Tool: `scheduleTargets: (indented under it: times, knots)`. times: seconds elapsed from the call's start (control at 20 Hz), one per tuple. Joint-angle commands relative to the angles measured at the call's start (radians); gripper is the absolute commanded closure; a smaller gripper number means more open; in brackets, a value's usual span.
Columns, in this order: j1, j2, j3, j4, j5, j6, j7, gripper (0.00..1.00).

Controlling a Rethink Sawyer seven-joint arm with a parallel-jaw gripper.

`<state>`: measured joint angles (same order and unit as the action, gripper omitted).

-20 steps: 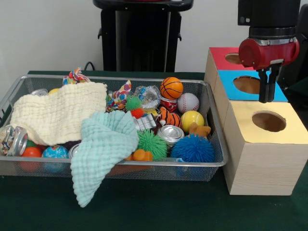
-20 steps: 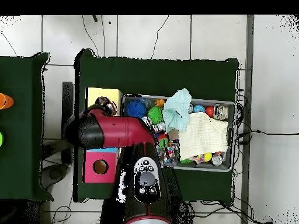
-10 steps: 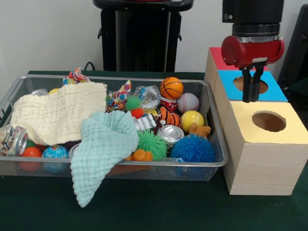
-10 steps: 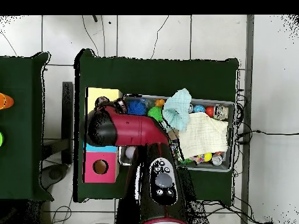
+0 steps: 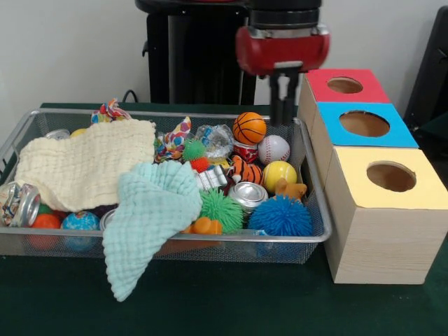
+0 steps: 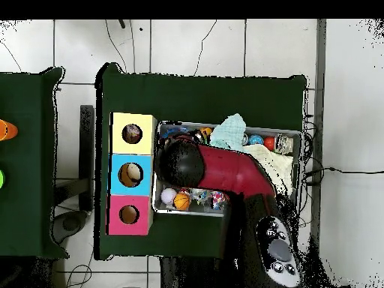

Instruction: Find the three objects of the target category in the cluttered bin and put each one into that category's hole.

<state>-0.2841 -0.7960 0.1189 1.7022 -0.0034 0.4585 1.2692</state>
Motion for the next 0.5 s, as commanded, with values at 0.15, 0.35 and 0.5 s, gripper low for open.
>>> scheduleTargets:
  times: [0.15,0.35,0.5]
  knots:
    - [-0.182,-0.036,0.197,0.089,-0.148,0.212,-0.323,1.0]
    - [-0.267,-0.044,0.257,0.093,-0.225,0.26,-0.396,1.0]
    - [-0.32,-0.034,0.304,0.102,-0.267,0.261,-0.401,1.0]
